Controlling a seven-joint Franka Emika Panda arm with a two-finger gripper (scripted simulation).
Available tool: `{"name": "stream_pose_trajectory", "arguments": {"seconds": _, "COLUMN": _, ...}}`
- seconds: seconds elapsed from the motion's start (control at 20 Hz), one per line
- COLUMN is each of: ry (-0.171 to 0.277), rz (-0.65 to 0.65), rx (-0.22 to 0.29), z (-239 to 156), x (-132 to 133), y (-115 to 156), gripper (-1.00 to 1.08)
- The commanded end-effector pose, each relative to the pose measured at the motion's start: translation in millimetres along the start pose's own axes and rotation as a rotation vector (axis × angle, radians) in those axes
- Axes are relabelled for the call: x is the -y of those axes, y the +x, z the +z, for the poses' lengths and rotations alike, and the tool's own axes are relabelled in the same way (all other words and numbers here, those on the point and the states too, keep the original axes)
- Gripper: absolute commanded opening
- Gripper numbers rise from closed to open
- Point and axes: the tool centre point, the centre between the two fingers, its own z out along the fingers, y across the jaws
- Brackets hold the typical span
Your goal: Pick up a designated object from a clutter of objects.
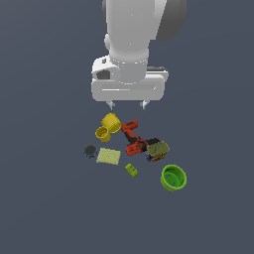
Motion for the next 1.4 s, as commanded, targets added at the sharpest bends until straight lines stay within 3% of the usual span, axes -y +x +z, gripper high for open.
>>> {"name": "stream_pose_trajectory", "arguments": {"seconds": 0.0, "ry": 0.000, "rz": 0.000, "rx": 0.000, "z": 0.0, "x": 0.0, "y": 0.0, "gripper": 1.00}}
{"name": "stream_pose_trajectory", "arguments": {"seconds": 0.4, "ry": 0.014, "rz": 0.034, "rx": -0.021, "z": -2.8, "x": -25.0, "y": 4.8, "gripper": 1.00}}
{"name": "stream_pose_trajectory", "arguments": {"seconds": 0.8, "ry": 0.015, "rz": 0.028, "rx": -0.021, "z": 0.7, "x": -26.5, "y": 4.6, "gripper": 1.00}}
{"name": "stream_pose_trajectory", "arguments": {"seconds": 1.35, "ry": 0.020, "rz": -0.057, "rx": -0.020, "z": 46.5, "x": -45.7, "y": -0.7, "gripper": 1.00}}
